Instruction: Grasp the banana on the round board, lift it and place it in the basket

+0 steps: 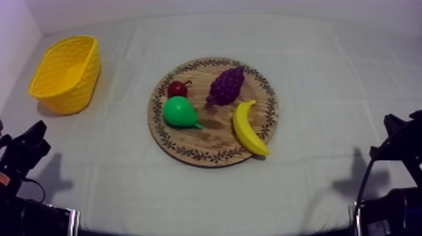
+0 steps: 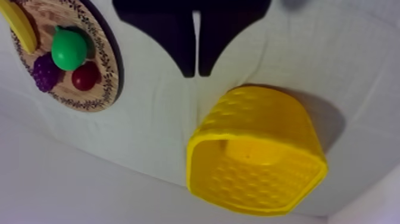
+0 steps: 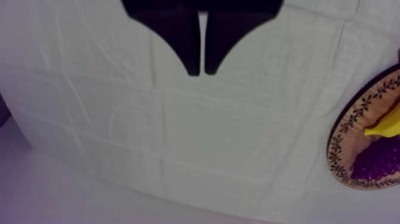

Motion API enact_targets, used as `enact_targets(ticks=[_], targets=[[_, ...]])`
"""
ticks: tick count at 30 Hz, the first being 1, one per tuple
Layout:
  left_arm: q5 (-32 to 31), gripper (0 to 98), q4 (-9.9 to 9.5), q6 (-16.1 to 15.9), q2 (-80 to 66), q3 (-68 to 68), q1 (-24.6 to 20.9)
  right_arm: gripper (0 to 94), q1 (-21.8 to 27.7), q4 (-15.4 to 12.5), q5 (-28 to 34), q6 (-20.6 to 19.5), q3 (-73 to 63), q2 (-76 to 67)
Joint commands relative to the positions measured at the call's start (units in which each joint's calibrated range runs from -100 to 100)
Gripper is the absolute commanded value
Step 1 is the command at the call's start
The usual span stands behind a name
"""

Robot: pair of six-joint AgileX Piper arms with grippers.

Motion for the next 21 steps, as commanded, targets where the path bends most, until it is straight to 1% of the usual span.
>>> enact_targets(ticks=[1, 14, 18, 21], targets=[[0.1, 0.1, -0.03, -3.85, -0.01, -0.01, -0.79, 0.6, 0.01, -0.01, -0.02, -0.01, -0.03, -0.04], [0.1, 0.1, -0.03, -4.33, -0.01, -0.01, -0.69, 0.6, 0.01, -0.01, -0.02, -0.01, -0.03, -0.04], [0.1, 0.1, -0.03, -2.77, -0.01, -0.01, -0.58, 0.6, 0.01, -0.01, -0.02, -0.01, -0.03, -0.04], [-1.07, 0.2, -0.03, -2.9, 0.38, 0.12, 0.09, 0.6, 0.01, -0.01, -0.02, -0.01, -0.03, -0.04]])
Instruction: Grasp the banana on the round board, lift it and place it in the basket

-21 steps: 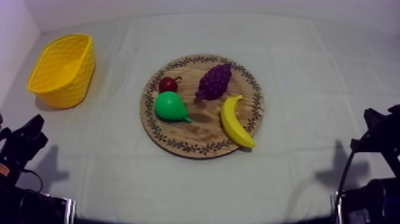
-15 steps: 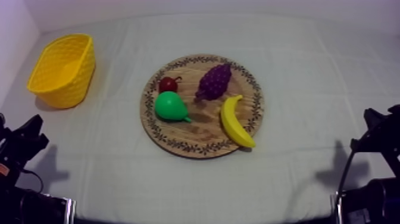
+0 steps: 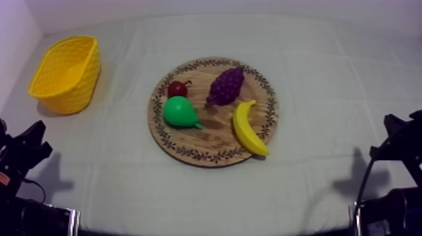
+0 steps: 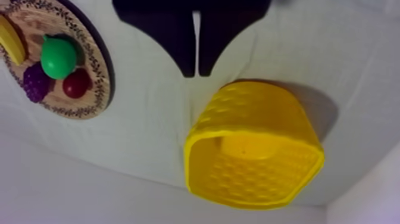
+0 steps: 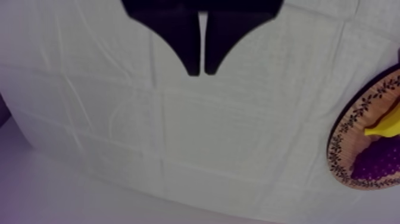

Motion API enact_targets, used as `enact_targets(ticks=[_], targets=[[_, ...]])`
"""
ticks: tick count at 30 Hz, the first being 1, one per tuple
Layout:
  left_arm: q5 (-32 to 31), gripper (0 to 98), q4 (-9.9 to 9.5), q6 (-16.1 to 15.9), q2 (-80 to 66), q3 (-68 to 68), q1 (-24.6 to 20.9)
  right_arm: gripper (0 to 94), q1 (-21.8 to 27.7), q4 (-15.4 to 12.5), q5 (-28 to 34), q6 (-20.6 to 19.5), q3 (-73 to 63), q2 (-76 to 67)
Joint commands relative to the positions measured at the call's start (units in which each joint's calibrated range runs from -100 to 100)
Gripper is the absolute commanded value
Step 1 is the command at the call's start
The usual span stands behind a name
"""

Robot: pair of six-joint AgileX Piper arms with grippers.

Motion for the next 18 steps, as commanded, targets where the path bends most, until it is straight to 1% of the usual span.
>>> enact_targets(ticks=[1, 5, 6, 9, 13, 18], targets=[[-1.12, 0.2, 0.03, -0.26, 0.79, 0.08, 0.63, 0.6, 0.01, -0.01, -0.02, -0.01, -0.03, -0.04], [-3.39, 0.2, -0.21, 0.13, 4.13, -2.59, 2.97, 0.6, 0.01, -0.01, -0.02, -0.01, -0.03, -0.04], [-3.42, 0.2, -0.59, 0.66, 5.58, -4.12, 3.8, 0.6, 0.01, -0.01, -0.02, -0.01, -0.03, -0.04], [-2.04, 0.2, -2.67, 3.2, 10.77, -10.24, 6.8, 0.6, 0.01, -0.01, -0.02, -0.01, -0.03, -0.04], [3.2, 0.2, -3.74, 5.83, 17.61, -20.83, 10.51, 0.6, 0.01, -0.01, -0.02, -0.01, -0.03, -0.04], [12.12, 0.2, -3.88, 9.36, 25.3, -36.77, 16.6, 0.6, 0.01, -0.01, -0.02, 0.01, -0.03, -0.04]])
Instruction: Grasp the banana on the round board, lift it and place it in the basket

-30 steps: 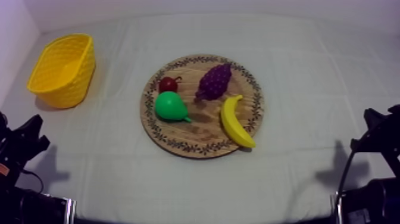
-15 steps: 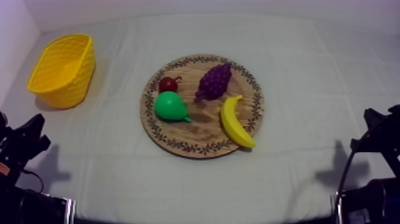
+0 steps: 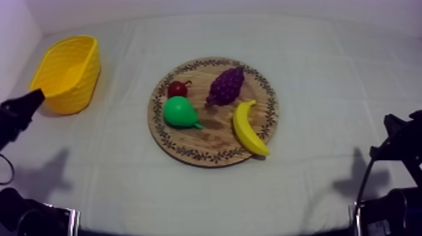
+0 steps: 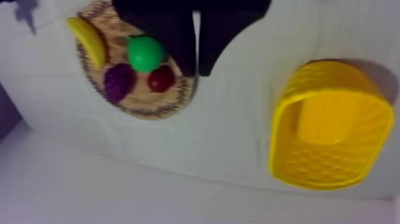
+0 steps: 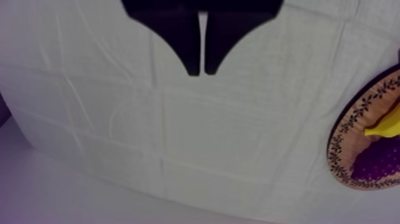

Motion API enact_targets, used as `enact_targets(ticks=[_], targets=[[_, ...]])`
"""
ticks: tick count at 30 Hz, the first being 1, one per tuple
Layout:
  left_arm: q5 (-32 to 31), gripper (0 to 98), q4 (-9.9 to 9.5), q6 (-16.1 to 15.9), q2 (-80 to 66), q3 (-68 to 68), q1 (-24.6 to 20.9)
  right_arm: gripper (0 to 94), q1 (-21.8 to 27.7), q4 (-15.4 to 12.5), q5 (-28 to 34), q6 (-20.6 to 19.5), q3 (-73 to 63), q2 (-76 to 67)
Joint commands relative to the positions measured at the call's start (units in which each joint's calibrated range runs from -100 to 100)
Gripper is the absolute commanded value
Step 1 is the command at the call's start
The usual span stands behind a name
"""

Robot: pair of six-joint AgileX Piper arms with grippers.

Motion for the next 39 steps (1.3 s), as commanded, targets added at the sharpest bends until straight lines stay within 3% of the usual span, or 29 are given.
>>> enact_targets(ticks=[1, 7, 18, 27, 39], targets=[[4.96, 0.2, 0.04, 2.23, 4.75, -13.91, 4.55, 0.6, 0.01, -0.01, -0.02, -0.02, -0.03, -0.04], [11.49, 0.2, 0.75, 5.54, 13.26, -30.78, 11.67, 0.6, 0.01, -0.01, -0.02, -0.03, -0.03, -0.04], [22.78, 0.2, 1.1, 14.98, 30.05, -50.49, 21.27, 0.6, 0.01, -0.01, -0.02, -0.03, -0.03, -0.04], [21.56, 0.2, 2.76, 18.54, 40.97, -53.98, 25.53, 0.6, 0.01, -0.01, -0.02, -0.03, -0.03, -0.04], [14.28, 0.2, 7.15, 18.33, 51.8, -47.08, 26.45, 0.6, -0.14, 0.02, -0.02, -0.03, -0.03, -0.04]])
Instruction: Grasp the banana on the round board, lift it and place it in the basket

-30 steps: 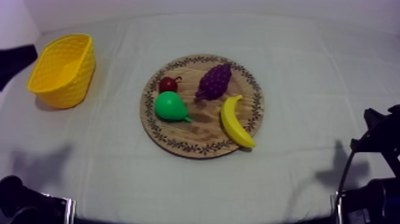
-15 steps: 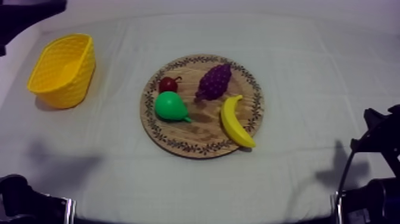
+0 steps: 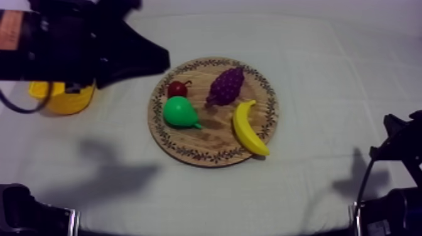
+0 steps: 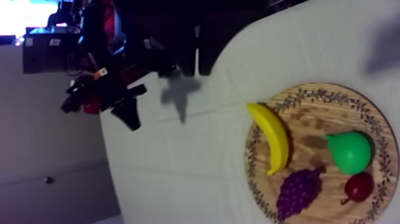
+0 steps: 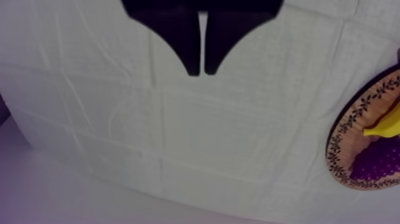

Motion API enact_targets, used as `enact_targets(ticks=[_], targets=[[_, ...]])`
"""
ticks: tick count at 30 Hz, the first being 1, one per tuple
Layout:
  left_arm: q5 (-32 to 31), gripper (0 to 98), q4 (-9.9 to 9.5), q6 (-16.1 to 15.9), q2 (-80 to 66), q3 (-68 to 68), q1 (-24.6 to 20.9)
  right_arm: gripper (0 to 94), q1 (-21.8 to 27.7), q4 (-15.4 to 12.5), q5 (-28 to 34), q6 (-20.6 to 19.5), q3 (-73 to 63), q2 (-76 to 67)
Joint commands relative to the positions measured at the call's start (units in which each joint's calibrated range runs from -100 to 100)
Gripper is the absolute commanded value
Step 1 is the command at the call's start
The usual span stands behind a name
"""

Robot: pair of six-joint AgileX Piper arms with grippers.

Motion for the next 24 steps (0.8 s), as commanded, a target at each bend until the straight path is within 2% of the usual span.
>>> enact_targets(ticks=[1, 6, 14, 24], targets=[[-1.26, 0.2, 0.54, -0.2, 1.53, 1.71, 0.14, 0.6, 0.01, 0.01, -0.02, 0.0, -0.03, -0.04], [-4.77, 0.3, 1.36, -0.04, 4.26, 6.4, 0.58, 0.6, 0.0, 0.0, -0.02, 0.0, -0.03, -0.04], [-10.76, 0.4, 3.81, -1.82, 8.91, 12.59, 0.51, 0.6, 0.02, -0.01, -0.02, 0.0, -0.03, -0.04], [-12.3, 3.9, 3.7, -3.41, 10.64, 12.88, 1.05, 0.6, 0.08, -0.01, -0.02, 0.0, -0.03, -0.04]])
